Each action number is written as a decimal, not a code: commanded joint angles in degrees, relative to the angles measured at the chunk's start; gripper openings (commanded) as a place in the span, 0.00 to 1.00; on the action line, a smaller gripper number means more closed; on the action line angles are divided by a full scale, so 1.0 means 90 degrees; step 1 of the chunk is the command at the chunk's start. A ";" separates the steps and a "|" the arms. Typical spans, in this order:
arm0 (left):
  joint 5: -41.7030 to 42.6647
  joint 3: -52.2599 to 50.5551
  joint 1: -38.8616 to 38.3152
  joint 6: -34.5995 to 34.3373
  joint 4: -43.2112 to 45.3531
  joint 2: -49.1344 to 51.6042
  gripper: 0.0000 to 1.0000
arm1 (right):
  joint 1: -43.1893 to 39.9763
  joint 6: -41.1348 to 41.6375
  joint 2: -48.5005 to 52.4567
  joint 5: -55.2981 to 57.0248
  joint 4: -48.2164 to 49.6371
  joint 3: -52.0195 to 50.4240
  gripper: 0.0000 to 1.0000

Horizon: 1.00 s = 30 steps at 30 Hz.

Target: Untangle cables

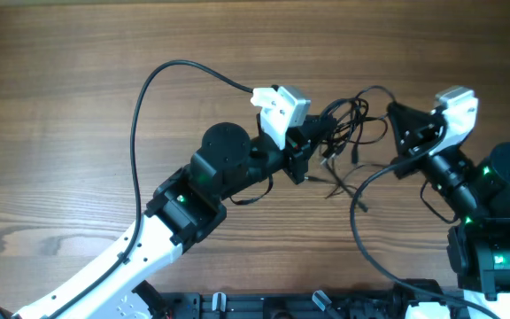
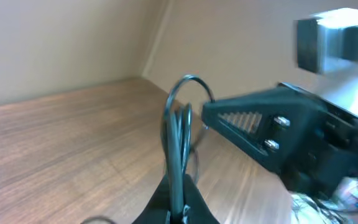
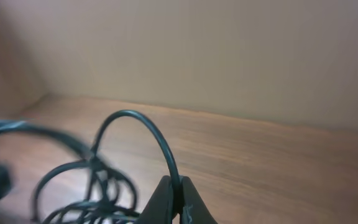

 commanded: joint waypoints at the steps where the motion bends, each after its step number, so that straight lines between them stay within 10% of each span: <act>1: 0.1683 0.0019 -0.0019 0.0831 0.0104 -0.0085 0.04 | -0.0022 0.0663 -0.0051 0.1144 -0.0051 0.0073 0.04; 7: 0.3310 0.0019 -0.0019 0.2244 0.0189 -0.0175 0.04 | -0.0022 0.2021 -0.0051 0.2679 -0.0770 0.0073 0.04; 15: 0.3381 0.0019 -0.0017 0.2331 -0.0442 -0.0182 0.04 | -0.0022 0.2463 -0.0053 0.2948 0.0189 0.0073 0.19; 20: 0.3383 0.0019 -0.0017 0.2336 -0.0624 -0.0182 0.04 | -0.0022 0.2472 -0.0053 0.3674 0.0231 0.0073 0.72; 30: 0.2620 0.0019 -0.0017 0.2618 -0.0920 -0.0187 0.04 | -0.0022 0.2086 -0.0053 0.3087 0.0153 0.0073 1.00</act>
